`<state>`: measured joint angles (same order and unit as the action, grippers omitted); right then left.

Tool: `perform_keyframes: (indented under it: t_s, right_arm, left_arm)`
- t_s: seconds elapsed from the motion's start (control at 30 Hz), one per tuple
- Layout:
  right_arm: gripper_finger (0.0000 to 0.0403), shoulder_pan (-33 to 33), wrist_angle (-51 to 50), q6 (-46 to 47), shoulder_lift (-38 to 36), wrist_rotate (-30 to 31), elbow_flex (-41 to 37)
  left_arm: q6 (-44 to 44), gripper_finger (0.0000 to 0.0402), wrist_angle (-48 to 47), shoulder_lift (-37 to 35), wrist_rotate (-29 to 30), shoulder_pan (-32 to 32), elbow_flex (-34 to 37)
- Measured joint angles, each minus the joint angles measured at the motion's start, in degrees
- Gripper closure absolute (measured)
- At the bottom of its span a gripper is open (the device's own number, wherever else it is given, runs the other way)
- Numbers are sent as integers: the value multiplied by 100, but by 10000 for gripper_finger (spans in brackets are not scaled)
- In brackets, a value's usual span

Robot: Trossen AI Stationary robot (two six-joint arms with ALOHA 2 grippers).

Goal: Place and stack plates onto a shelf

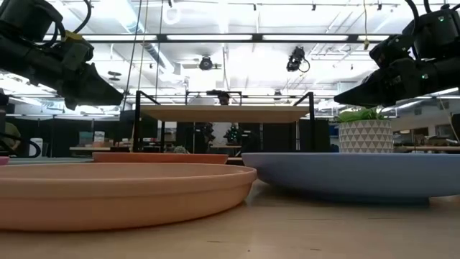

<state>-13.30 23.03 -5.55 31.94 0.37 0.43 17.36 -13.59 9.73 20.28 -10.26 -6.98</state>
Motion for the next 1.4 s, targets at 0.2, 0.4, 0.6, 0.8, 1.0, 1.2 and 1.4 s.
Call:
perform_keyframes:
  t_s: [0.2, 0.4, 0.6, 0.8, 1.0, 1.2, 1.4]
  right_arm:
    - [374, 0, 0, 1, 2, 1, 0]
    - [374, 0, -1, 1, 1, 0, -1]
    - [374, 0, 14, 1, 2, -1, 0]
    - [374, 11, 1051, 1434, 4, -26, -2]
    - [374, 0, 2289, 4172, 2, 685, 2]
    - [374, 0, 3149, 4219, 2, 793, 290]
    - [375, -14, 3786, 4418, 36, 1643, 919]
  left_arm:
    - [-2, 260, -2, -1, 0, 0, 0]
    - [-278, 260, 205, -1, 3, 0, 2]
    - [2071, 260, 1142, 1, -198, 0, 2]
    - [3734, 260, 2033, -1, -195, 0, 2]
    - [3166, 260, 2768, 1, -116, 0, 2]
    - [2828, 260, 4386, 1, 218, -2, 2]
    - [2213, 260, 5727, 2, 395, -9, -133]
